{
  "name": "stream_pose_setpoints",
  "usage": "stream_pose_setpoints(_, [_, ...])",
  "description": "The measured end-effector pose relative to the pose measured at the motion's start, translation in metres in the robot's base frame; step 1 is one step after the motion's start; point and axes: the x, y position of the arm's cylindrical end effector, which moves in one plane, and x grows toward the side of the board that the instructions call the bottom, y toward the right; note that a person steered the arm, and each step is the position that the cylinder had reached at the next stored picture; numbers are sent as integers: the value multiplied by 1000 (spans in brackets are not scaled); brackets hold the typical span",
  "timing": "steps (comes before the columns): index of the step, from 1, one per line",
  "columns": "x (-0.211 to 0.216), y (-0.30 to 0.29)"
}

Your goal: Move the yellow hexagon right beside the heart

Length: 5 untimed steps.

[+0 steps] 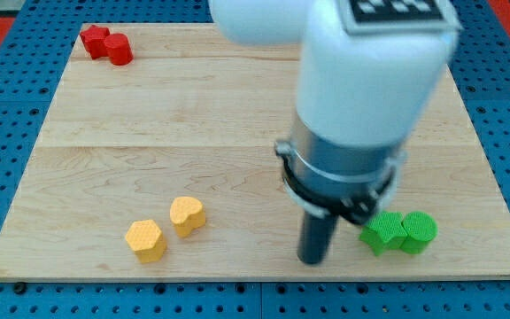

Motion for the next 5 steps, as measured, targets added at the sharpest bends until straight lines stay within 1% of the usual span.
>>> stream_pose_setpoints(1, [-48,-74])
stream_pose_setpoints(2, [-62,-169])
stream_pose_setpoints(4, [-41,-268])
stream_pose_setpoints(5, [12,-325])
